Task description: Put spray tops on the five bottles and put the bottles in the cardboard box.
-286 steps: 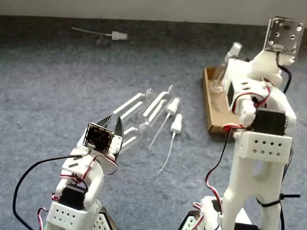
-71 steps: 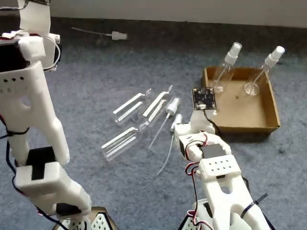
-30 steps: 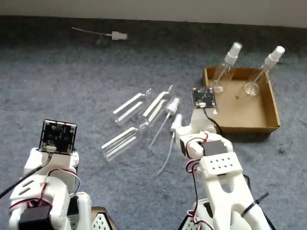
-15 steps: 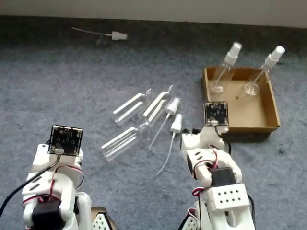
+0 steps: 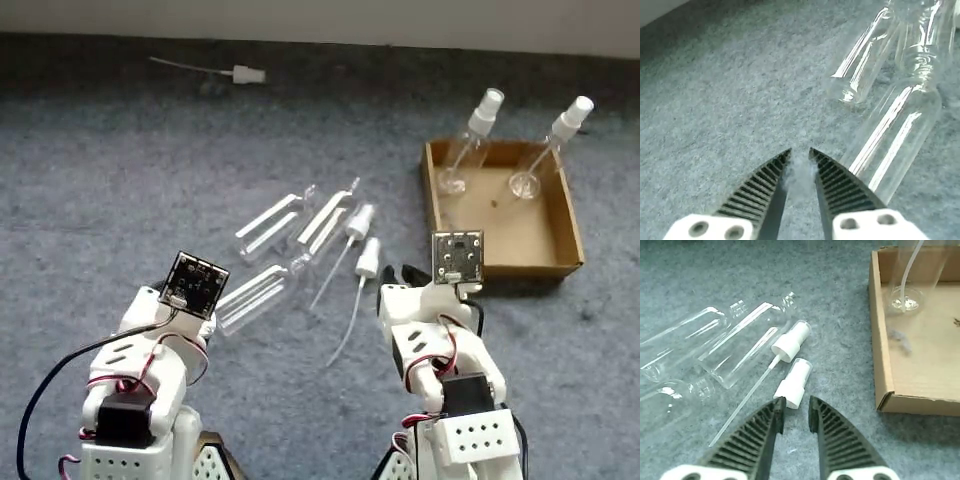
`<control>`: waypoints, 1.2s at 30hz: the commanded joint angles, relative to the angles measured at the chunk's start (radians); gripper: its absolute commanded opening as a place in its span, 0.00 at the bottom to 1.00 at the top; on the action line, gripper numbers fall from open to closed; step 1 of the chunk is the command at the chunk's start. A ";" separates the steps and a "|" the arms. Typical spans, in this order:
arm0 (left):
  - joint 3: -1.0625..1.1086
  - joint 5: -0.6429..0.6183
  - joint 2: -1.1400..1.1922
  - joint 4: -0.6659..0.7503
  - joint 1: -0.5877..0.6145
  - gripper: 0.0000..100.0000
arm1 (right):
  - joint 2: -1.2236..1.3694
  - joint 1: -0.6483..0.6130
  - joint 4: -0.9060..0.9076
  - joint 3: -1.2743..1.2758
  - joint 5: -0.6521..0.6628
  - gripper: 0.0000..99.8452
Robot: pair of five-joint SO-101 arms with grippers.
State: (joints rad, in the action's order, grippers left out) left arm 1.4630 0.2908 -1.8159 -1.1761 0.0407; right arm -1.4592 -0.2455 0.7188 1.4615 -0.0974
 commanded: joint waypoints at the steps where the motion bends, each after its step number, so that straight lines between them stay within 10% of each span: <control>1: 0.031 0.000 0.004 0.021 0.035 0.01 | -0.018 0.013 0.001 -0.012 -0.008 0.06; 20: 0.231 -0.147 0.005 -0.048 0.125 0.01 | 0.007 0.013 0.219 -0.188 0.106 0.06; 36: 0.231 -0.149 0.005 -0.141 0.122 0.01 | 0.903 -0.077 0.552 -0.928 0.104 0.06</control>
State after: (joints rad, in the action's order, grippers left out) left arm 1.6732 0.1527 -1.8144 -1.2820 0.1542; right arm -0.6920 -0.2501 1.2175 0.7188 0.0008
